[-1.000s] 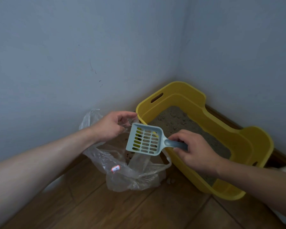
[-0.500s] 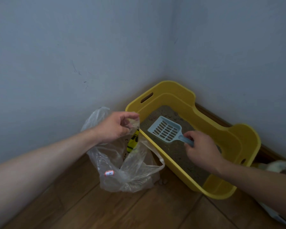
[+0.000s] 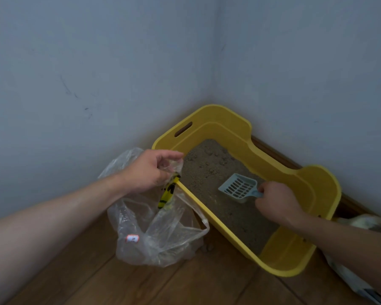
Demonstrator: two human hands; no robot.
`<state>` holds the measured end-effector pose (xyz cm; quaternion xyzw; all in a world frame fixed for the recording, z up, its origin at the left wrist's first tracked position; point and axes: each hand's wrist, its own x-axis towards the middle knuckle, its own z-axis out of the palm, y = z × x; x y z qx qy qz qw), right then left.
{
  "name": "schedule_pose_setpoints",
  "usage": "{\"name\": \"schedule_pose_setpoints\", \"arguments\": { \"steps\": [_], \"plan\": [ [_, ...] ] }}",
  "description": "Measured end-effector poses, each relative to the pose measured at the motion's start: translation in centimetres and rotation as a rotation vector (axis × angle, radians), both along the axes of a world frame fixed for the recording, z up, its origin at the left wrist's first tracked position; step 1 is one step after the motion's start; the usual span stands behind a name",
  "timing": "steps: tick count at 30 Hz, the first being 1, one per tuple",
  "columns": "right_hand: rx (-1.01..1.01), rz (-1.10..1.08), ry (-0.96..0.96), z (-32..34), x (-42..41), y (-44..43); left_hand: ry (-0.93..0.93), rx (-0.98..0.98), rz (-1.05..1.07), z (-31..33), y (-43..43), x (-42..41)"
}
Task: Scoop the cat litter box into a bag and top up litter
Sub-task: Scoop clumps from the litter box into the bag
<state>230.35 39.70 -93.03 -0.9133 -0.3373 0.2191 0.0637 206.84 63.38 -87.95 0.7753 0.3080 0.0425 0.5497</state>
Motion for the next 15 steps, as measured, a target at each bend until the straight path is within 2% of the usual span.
{"name": "schedule_pose_setpoints", "arguments": {
  "steps": [5, 15],
  "plan": [
    [-0.060, -0.018, 0.001, -1.3, 0.8, 1.5, -0.005, -0.024, 0.003, -0.3, 0.5, 0.3],
    [0.080, 0.072, 0.055, -3.2, 0.6, 6.9, -0.029, -0.136, 0.031, -1.3, 1.6, 0.9]
  ]
}}
